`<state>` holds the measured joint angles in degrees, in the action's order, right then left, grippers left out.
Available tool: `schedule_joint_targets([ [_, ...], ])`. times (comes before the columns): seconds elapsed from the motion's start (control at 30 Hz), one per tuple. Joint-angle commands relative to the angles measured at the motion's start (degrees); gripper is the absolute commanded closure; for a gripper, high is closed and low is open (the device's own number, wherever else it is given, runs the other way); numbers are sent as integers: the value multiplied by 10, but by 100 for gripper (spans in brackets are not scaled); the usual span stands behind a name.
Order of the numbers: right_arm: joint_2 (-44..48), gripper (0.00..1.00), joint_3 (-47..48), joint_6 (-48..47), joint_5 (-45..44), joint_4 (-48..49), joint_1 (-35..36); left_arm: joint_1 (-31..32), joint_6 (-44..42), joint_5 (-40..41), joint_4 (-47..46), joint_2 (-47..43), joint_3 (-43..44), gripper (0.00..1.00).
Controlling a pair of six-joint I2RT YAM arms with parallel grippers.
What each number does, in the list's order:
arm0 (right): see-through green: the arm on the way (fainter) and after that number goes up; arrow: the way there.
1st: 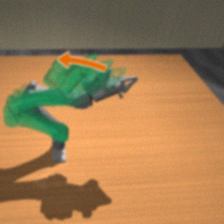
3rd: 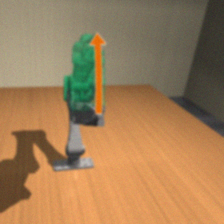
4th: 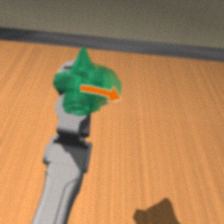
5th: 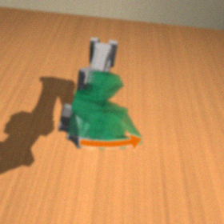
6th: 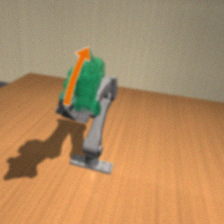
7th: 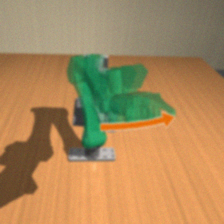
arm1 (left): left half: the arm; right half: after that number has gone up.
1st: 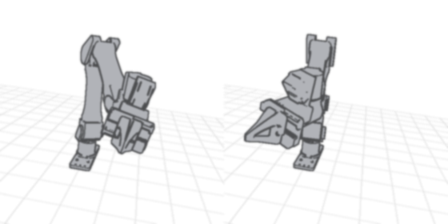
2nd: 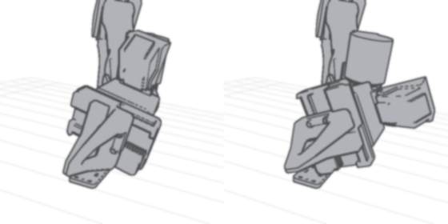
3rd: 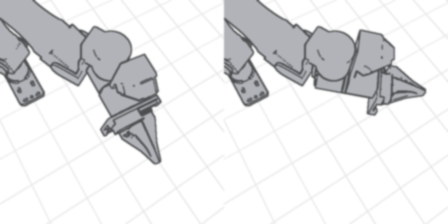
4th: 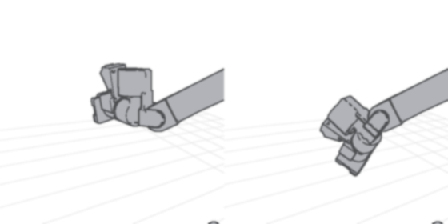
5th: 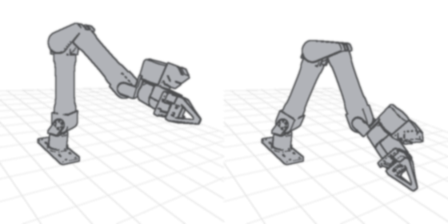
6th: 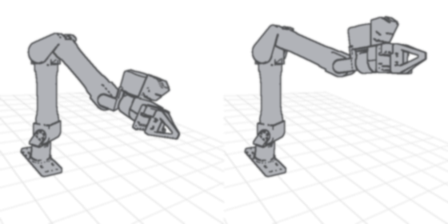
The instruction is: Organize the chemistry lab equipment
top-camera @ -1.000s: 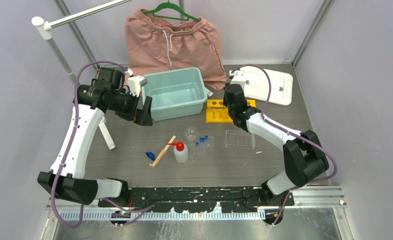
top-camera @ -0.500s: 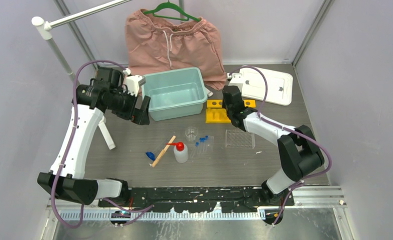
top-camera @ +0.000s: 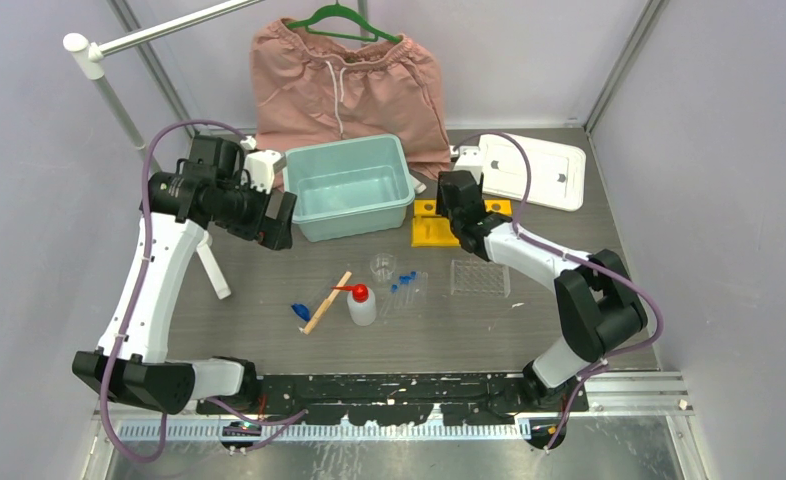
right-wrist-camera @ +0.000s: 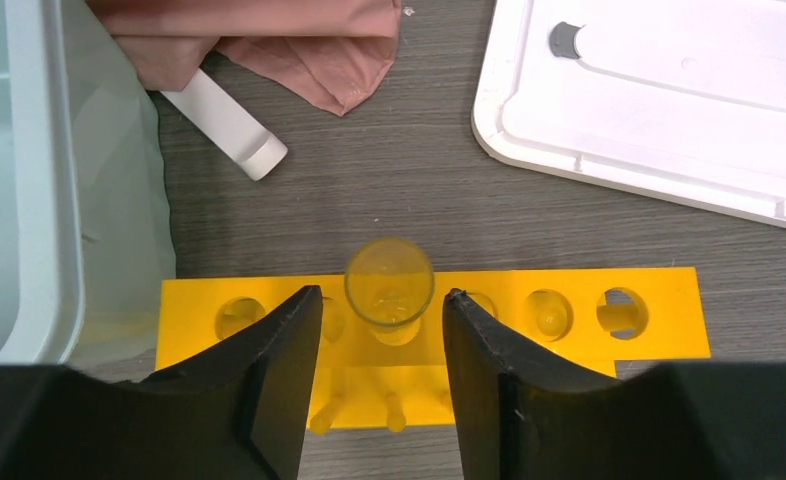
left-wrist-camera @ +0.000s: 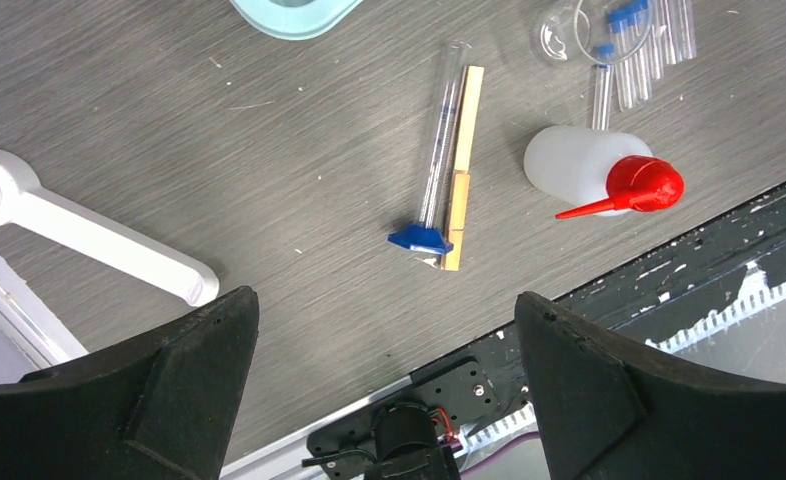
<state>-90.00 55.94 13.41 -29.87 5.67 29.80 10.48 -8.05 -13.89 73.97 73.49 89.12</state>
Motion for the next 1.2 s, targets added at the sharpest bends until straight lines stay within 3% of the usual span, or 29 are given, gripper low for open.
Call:
schedule_joint_targets([
  [0.0, 13, 41, 26, 0, -12, 6, 6, -2, -12, 23, -19, -18, 24, 0],
  [0.23, 83, 35, 61, 5, -40, -43, 16, -2, -10, 28, -13, -17, 36, 0],
  [0.4, 131, 40, 144, 88, -46, -201, 34, -4, -6, 24, -4, -12, 50, 0],
  [0.5, 135, 44, 190, 159, 7, -318, 42, -5, -1, 16, 2, -9, 57, 0],
  [0.67, 119, 49, 169, 249, 77, -430, 108, -5, 1, 7, 9, -10, 56, 0],
  [0.83, 78, 59, 114, 309, 71, -428, 171, -5, 1, -2, 16, -19, 50, 0],
  [1.17, 25, 67, 50, 352, 81, -382, 175, -5, 2, -1, 21, -24, 46, 0],
])
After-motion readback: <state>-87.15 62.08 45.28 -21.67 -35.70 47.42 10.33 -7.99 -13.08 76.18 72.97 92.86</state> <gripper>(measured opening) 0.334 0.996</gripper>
